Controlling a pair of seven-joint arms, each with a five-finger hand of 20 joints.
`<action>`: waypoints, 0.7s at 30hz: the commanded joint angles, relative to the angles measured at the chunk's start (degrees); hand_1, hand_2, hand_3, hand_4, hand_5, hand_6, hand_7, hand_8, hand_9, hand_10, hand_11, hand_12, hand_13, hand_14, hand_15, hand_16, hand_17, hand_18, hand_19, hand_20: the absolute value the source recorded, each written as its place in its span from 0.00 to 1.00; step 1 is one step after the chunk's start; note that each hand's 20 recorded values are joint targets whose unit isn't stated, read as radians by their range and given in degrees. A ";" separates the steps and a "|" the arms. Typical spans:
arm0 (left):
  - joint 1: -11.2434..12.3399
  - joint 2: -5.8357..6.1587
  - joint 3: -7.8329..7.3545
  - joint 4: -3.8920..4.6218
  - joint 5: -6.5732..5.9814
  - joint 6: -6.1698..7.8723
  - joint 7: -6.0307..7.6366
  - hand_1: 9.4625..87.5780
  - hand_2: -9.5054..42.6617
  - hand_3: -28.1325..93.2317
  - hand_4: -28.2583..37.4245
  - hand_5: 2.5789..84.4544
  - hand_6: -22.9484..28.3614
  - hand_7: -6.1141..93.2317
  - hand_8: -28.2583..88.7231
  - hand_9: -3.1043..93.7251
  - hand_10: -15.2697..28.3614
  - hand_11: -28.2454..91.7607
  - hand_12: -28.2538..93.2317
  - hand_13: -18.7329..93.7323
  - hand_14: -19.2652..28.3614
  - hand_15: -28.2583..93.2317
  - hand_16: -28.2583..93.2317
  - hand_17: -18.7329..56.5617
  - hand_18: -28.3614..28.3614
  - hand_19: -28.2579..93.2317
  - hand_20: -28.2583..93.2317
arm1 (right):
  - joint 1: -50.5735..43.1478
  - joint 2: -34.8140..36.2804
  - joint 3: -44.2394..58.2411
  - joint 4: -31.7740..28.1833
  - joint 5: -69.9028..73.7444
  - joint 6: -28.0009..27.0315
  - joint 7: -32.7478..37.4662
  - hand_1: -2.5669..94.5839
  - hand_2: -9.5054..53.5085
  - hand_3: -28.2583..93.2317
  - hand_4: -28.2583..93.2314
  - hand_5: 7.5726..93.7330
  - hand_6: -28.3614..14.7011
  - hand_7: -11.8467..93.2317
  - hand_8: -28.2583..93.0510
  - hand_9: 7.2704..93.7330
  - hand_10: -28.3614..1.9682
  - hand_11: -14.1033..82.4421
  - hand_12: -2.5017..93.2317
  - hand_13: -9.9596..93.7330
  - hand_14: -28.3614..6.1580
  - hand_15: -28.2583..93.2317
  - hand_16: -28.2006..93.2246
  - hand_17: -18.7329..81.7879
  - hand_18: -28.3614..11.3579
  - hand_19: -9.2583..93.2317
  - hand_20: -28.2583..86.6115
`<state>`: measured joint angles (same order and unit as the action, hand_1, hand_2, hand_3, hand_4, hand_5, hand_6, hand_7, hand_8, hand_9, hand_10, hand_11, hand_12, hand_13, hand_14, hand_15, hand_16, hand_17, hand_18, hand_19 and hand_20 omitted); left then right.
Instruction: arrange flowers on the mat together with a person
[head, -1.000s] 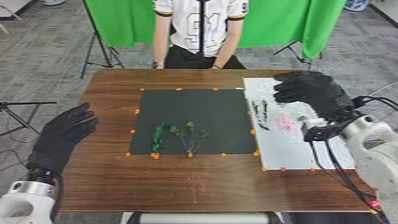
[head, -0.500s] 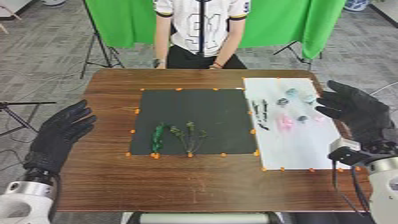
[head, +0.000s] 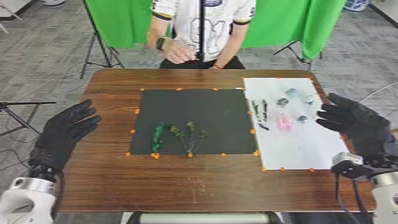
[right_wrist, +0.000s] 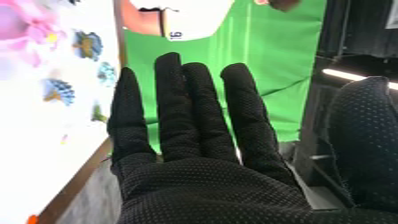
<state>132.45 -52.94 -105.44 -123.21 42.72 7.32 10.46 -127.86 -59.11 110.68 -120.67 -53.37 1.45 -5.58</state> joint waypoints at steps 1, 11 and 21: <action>0.82 -1.66 0.46 0.84 -0.03 -1.10 -1.00 0.22 0.13 0.82 0.04 0.41 0.54 0.24 0.17 0.36 0.62 0.43 0.37 0.41 0.71 0.49 0.23 0.18 0.86 0.64 0.28 | 0.73 -0.72 -1.98 1.08 0.17 0.29 -0.44 0.15 0.27 0.93 0.02 0.40 0.54 0.28 0.16 0.41 0.41 0.29 0.27 0.44 0.43 0.46 0.43 0.29 0.15 0.54 0.45; -1.59 -1.41 1.51 1.88 -0.37 -0.06 -0.81 0.22 0.14 0.82 0.04 0.41 0.54 0.24 0.17 0.36 0.62 0.44 0.37 0.41 0.71 0.49 0.23 0.18 0.86 0.64 0.29 | 2.34 -0.29 -3.21 2.66 -2.75 -1.80 -2.65 0.12 0.30 0.92 0.01 0.42 0.54 0.28 0.16 0.42 0.41 0.29 0.27 0.44 0.42 0.45 0.43 0.29 0.15 0.53 0.45; -2.92 -1.43 2.68 2.45 -0.18 -0.67 -0.65 0.22 0.14 0.82 0.03 0.41 0.54 0.24 0.17 0.36 0.62 0.44 0.37 0.41 0.71 0.49 0.23 0.18 0.86 0.64 0.29 | 4.37 0.27 -5.76 3.12 -2.79 -0.20 -1.92 0.11 0.31 0.91 0.01 0.43 0.54 0.28 0.16 0.42 0.40 0.29 0.27 0.45 0.42 0.45 0.43 0.29 0.14 0.53 0.45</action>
<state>129.65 -54.24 -103.13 -121.08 42.80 6.78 10.26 -125.00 -58.98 106.32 -117.79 -55.74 0.13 -7.78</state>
